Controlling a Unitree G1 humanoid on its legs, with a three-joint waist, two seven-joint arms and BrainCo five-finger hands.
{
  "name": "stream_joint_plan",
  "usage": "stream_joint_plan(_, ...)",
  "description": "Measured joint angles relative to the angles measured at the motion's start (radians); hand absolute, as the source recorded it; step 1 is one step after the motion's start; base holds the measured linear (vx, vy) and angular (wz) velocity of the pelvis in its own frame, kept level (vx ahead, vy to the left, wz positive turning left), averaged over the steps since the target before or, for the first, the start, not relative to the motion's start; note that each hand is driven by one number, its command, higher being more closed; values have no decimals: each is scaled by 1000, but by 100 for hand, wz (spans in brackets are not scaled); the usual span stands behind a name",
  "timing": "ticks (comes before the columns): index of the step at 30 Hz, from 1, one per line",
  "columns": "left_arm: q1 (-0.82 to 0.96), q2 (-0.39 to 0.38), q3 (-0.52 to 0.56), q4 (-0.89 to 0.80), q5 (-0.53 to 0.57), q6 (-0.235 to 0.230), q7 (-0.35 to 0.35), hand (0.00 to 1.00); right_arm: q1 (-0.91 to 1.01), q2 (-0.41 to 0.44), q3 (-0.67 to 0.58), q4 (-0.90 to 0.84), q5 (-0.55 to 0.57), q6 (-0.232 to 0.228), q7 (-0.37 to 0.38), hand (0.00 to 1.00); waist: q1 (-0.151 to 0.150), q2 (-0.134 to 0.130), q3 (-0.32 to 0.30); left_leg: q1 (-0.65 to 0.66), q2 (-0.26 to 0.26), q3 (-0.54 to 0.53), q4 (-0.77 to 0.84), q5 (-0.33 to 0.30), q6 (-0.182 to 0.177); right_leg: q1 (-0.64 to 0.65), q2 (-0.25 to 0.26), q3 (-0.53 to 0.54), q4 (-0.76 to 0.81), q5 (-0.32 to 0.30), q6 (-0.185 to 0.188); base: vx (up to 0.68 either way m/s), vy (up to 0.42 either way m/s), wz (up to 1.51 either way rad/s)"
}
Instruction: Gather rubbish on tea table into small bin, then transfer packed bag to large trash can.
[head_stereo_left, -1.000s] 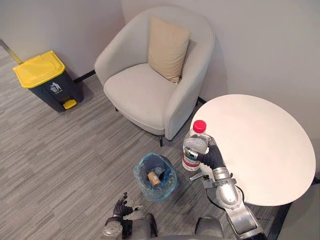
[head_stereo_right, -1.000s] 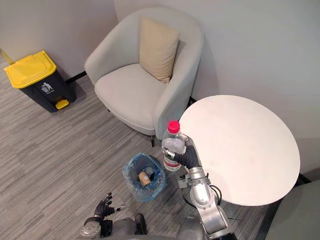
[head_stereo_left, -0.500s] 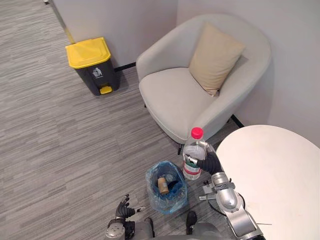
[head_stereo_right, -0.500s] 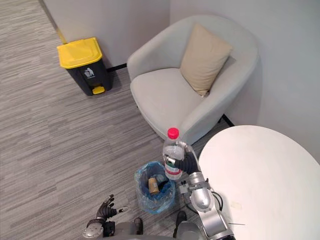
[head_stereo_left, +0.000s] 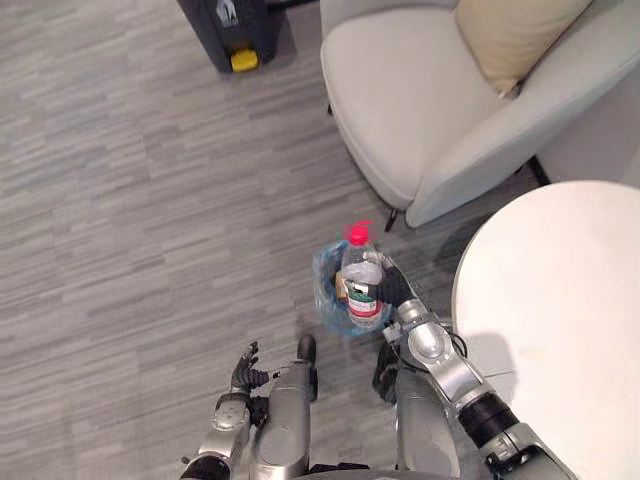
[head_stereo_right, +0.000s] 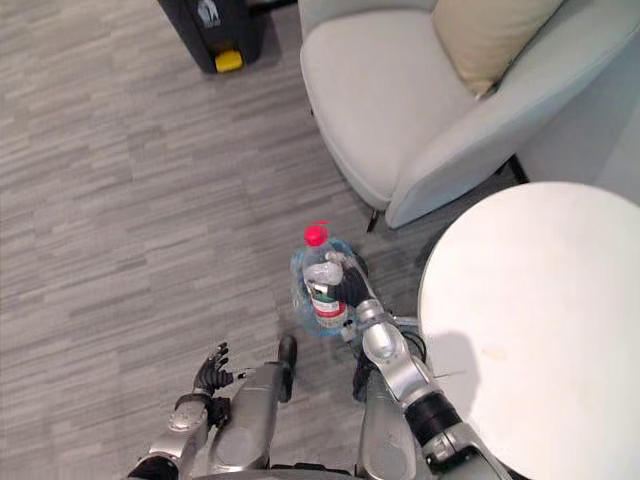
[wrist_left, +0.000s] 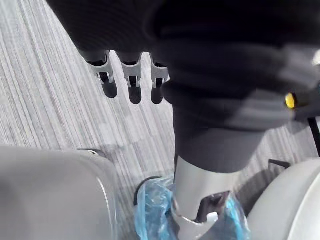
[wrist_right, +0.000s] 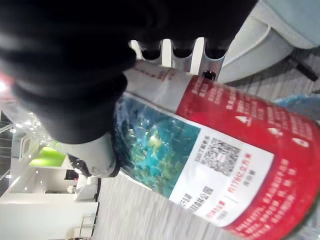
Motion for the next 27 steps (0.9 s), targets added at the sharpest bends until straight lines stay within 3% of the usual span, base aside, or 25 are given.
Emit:
stream_joint_plan(5, -103, -2, 3, -40, 0, 2, 17, 0, -141, -19, -15, 6, 0, 18, -46, 100, 2, -4, 31, -227, 36, 25, 141, 2, 4, -215, -5, 8, 118, -5, -11, -79, -8, -5)
stream_joint_plan(12, -289, -23, 84, -202, -41, -23, 58, 0, -349, -51, -32, -5, -1, 23, -107, 100, 0, -5, 108, -545, 37, 19, 321, -2, 16, -523, -40, 10, 315, -40, -42, -38, 9, 10)
stream_joint_plan(15, -323, -24, 118, -243, -67, -33, 69, 0, -424, -64, -36, -5, -1, 30, -117, 100, 1, -8, 111, -672, 34, 10, 372, -2, 16, -650, -53, 10, 381, -55, -42, -62, -30, 16)
stream_joint_plan(19, -331, -26, 123, -282, -91, -38, 82, 0, -476, -69, -58, -1, -1, 37, -146, 100, 4, -13, 115, -786, 35, 1, 394, 9, 11, -766, -55, 12, 417, -58, -38, -35, -33, 7)
stream_joint_plan(27, -336, -23, 158, -326, -110, -46, 84, 0, -565, -89, -101, 120, 10, 59, -181, 100, 4, -13, 115, -890, 38, -1, 376, 39, -2, -890, -60, 9, 440, -60, -41, -21, -17, 8)
